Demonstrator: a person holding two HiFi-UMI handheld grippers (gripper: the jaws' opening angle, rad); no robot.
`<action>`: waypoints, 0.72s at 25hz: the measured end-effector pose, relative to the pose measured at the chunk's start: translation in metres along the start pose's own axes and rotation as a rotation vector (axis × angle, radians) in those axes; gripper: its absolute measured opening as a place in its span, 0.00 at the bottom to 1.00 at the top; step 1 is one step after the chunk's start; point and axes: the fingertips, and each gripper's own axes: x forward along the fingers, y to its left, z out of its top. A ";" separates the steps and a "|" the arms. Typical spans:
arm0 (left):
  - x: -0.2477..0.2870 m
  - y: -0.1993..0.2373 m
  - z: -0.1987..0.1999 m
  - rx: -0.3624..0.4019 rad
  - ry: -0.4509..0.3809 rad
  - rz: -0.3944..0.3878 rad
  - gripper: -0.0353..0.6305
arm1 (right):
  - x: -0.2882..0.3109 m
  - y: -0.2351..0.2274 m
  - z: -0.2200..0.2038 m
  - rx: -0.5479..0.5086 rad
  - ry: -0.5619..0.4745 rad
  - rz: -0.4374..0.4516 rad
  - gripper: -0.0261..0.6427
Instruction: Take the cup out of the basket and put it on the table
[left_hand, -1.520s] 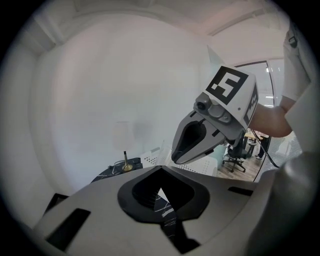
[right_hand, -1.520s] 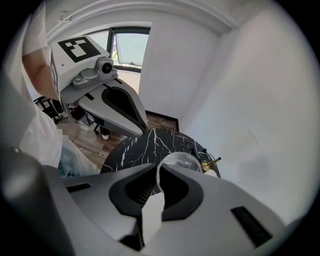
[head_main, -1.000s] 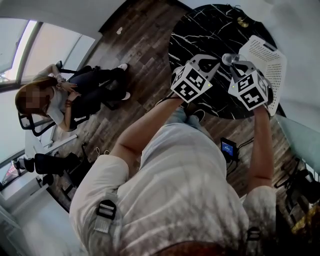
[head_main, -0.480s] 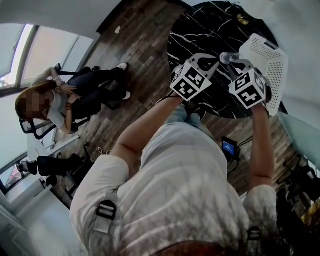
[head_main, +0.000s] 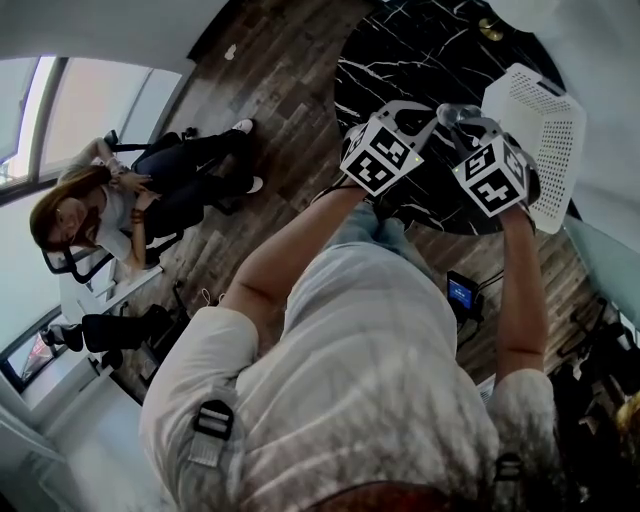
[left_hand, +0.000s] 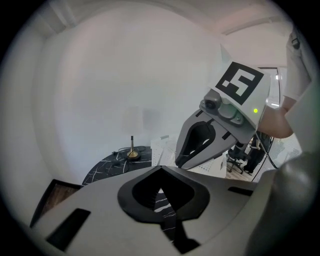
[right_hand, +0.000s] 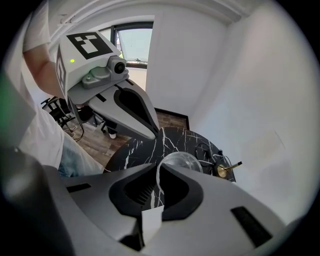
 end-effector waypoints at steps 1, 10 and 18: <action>0.002 0.002 -0.003 -0.004 0.005 -0.002 0.06 | 0.003 0.000 0.000 -0.001 0.003 0.006 0.08; 0.017 0.024 -0.031 -0.036 0.054 -0.019 0.06 | 0.037 0.007 0.003 -0.009 0.026 0.057 0.08; 0.020 0.030 -0.047 -0.068 0.081 -0.039 0.06 | 0.049 0.014 0.005 -0.022 0.055 0.085 0.08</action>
